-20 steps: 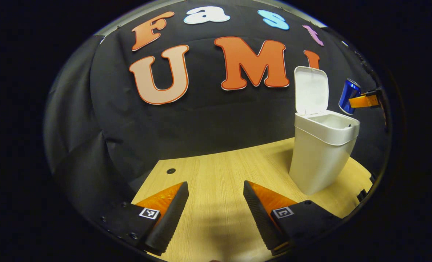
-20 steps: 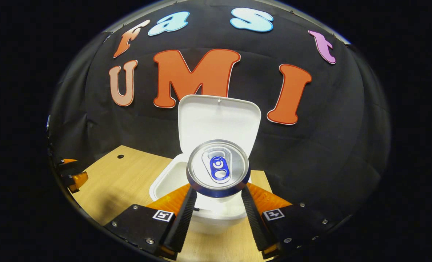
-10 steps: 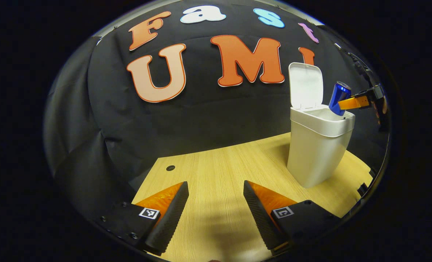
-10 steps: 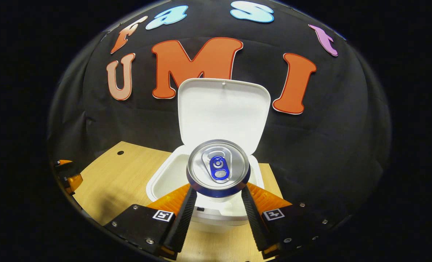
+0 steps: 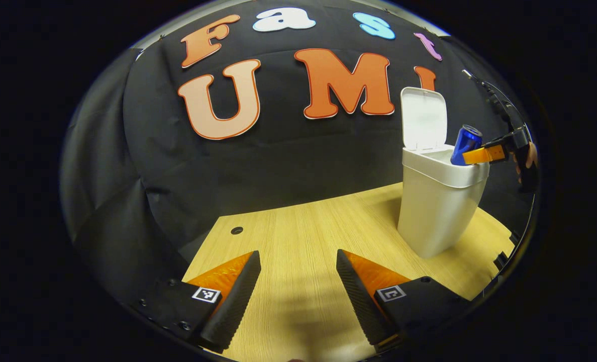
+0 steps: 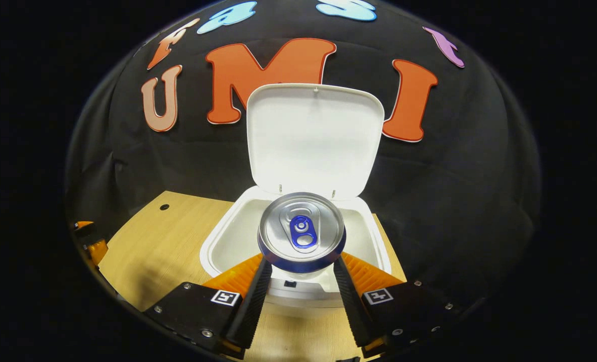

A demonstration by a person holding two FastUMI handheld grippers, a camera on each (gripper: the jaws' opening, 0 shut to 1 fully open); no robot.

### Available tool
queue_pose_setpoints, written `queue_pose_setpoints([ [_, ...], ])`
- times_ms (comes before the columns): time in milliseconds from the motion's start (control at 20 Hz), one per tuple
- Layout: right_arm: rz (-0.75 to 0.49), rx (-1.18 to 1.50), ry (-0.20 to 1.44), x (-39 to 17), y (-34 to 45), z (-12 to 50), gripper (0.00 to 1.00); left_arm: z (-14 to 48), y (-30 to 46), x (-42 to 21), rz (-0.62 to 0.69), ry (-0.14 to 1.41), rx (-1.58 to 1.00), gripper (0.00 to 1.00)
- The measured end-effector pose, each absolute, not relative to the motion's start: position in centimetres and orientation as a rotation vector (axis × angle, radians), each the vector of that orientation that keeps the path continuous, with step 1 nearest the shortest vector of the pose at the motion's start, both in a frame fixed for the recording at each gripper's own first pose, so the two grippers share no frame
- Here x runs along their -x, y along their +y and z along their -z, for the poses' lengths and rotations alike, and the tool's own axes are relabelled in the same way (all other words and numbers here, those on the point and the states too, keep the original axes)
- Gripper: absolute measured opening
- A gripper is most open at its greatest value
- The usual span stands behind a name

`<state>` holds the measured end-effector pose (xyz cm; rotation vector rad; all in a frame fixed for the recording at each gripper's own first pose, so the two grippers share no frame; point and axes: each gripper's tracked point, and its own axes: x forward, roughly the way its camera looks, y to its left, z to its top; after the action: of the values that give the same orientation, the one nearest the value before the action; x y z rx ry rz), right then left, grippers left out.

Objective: Press the lid of the desktop garbage bin to open it, pick up the crumpled paper on the desktop and throw it into the bin, then pick up the pop can on the desktop and drop it into the bin, and finally close the garbage bin lid.

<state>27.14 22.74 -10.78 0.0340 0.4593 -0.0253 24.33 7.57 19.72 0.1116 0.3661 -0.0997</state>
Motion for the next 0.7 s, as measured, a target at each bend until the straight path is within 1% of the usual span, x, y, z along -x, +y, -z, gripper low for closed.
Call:
queue_pose_setpoints([
  [350, 0.038, -0.038, 0.466, -28.1, 22.9, 11.1, 0.76, -19.8, 8.1, -24.5, 0.106, 0.363, -0.117, 0.97],
  [700, 0.060, -0.033, 0.468, -28.7, 22.6, 11.4, 0.79, -19.4, 9.6, -24.2, 0.079, 0.370, -0.094, 0.97],
])
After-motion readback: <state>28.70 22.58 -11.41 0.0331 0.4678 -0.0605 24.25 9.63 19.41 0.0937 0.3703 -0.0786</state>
